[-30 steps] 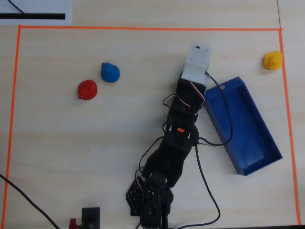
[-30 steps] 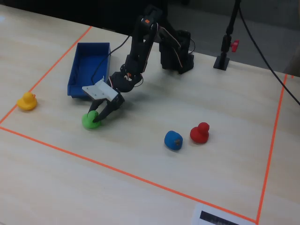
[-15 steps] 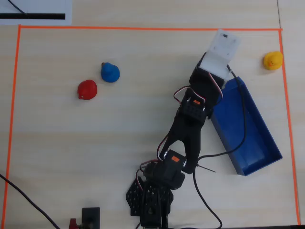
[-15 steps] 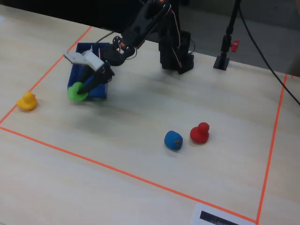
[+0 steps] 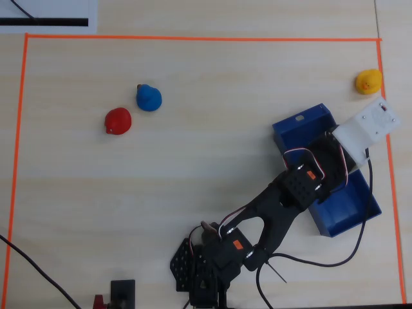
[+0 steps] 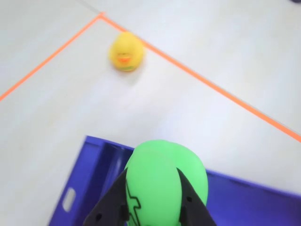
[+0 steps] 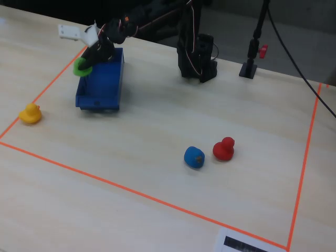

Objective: Grasp green duck and put it into box.

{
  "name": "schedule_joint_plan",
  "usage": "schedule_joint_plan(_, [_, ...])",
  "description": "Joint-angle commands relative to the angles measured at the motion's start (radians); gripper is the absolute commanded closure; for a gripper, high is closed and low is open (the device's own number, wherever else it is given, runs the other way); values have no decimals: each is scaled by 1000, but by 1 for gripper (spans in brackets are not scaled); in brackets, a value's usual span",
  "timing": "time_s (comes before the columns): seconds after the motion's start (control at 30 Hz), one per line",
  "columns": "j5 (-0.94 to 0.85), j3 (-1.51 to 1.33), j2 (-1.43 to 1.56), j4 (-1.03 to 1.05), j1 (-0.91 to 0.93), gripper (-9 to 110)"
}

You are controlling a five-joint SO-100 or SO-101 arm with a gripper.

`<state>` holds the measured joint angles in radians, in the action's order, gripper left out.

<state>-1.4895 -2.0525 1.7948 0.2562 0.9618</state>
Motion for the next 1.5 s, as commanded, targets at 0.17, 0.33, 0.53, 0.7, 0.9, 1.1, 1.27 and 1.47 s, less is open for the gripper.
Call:
schedule_joint_plan(0.17, [-9,-100,160,103,-6,101])
schedule_joint_plan(0.33, [-94,-196,209,110,-20,101])
schedule_joint_plan(0.53, [-107,-216,187,66,-25,93])
schedule_joint_plan(0.7, [-109,-209,167,18,-26,81])
schedule_joint_plan(0.9, [-109,-201,153,-2,-17,78])
schedule_joint_plan(1.1, [-92,-167,173,20,-57,81])
schedule_joint_plan(1.27, [-69,-135,298,178,-238,101])
schedule_joint_plan(1.47, [-72,-311,603,483,-577,101])
